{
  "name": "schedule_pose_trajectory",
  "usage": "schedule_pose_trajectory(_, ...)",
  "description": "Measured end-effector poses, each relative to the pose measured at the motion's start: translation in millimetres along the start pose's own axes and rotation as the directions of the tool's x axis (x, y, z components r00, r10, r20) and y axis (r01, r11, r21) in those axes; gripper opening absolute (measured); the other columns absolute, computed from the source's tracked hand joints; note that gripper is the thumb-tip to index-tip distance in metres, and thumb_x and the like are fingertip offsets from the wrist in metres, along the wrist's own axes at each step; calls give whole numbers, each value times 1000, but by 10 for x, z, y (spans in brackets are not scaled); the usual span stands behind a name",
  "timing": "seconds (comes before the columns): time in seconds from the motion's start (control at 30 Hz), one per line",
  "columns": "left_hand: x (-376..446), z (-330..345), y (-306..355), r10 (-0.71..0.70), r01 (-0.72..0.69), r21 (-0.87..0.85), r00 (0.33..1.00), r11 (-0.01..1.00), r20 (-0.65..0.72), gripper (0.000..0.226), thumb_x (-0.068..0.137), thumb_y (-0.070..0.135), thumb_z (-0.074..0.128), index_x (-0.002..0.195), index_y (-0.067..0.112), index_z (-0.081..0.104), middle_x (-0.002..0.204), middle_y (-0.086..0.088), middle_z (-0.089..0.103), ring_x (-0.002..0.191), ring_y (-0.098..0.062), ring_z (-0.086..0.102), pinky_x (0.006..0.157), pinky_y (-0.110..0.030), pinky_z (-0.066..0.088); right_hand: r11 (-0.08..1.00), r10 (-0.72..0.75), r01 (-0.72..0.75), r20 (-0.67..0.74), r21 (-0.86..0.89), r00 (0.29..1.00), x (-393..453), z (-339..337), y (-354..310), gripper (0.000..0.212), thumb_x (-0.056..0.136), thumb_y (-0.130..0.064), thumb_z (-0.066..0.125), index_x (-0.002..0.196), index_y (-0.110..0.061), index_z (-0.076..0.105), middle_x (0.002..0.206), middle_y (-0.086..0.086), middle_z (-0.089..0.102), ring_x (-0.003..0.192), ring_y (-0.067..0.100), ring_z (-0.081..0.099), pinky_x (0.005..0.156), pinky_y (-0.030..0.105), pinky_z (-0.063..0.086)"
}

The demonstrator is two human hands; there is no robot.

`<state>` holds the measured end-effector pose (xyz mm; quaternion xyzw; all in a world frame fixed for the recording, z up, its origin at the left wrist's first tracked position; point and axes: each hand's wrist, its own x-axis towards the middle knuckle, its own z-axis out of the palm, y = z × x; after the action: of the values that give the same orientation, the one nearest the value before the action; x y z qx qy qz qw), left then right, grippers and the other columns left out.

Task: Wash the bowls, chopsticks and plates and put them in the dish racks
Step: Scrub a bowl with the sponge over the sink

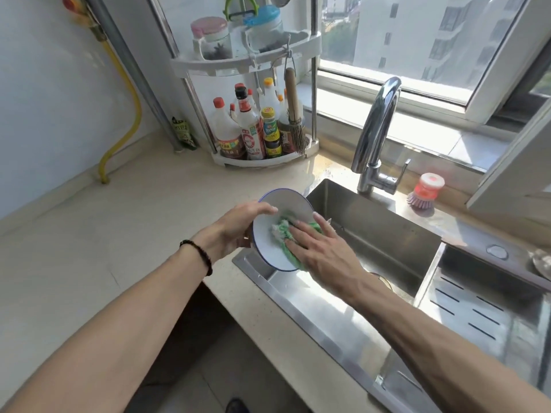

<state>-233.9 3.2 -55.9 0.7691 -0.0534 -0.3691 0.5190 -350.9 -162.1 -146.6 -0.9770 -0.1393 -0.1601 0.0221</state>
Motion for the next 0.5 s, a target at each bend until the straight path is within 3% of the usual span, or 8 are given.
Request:
schedule_pose_trajectory(0.1,-9,198,-236,146,-193,-304,974,933,-171,54,71,27,69,121,11,61,113,-14,72,89,-23,69,68,-31,56,984,160,-148,-131,98,978,198,-131,-229,23,80,-6,52,86,-13,73,79,7,71,84,28,72,120,53,24)
schedule_pose_trajectory(0.17,-55,408,-326,182,-288,-364,937,886,-298,40,73,27,67,110,13,61,102,-7,71,84,-19,67,67,-29,53,930,288,-248,-116,272,951,376,-236,-433,10,70,-2,70,75,-10,67,65,6,63,64,29,66,111,57,41)
schedule_pose_trajectory(0.2,-56,452,-329,177,-324,-360,906,875,-385,31,73,29,64,99,13,60,93,-4,67,80,-18,63,69,-31,50,891,326,-291,-46,348,944,430,-276,-506,10,74,-4,71,78,-10,64,73,8,65,72,30,67,111,55,41)
schedule_pose_trajectory(0.23,-46,446,-304,168,-344,-332,872,878,-460,23,71,33,62,85,15,57,82,1,62,75,-17,58,70,-33,46,870,316,-314,59,380,947,446,-299,-543,6,83,-7,64,87,-11,63,90,9,68,92,29,67,118,52,30)
schedule_pose_trajectory(0.3,-28,323,-249,183,-334,-228,845,915,-503,22,66,40,63,66,21,52,66,6,53,67,-18,51,67,-36,40,887,213,-273,195,372,957,347,-259,-453,37,92,-10,45,126,-13,60,134,8,60,136,25,48,124,49,-6)
schedule_pose_trajectory(0.37,-35,212,-212,237,-318,-87,836,944,-494,26,63,47,61,60,22,54,63,4,54,67,-21,51,65,-37,39,952,144,-183,171,246,975,220,-228,-224,61,92,-5,45,152,-19,41,160,4,36,152,23,23,115,44,-23)
schedule_pose_trajectory(0.43,-64,255,-183,258,-306,7,790,952,-556,27,66,45,55,61,19,52,58,9,51,64,-20,48,61,-34,36,955,171,-218,226,203,959,234,-245,-156,71,93,0,51,157,-23,31,166,1,22,155,22,11,116,42,-23)
schedule_pose_trajectory(0.5,-98,387,-112,220,-276,9,748,961,-626,30,67,43,51,60,16,41,48,12,41,60,-18,40,58,-34,29,855,207,-341,345,390,915,354,-347,-311,71,90,5,47,154,-25,35,165,2,26,154,20,12,121,44,-12)
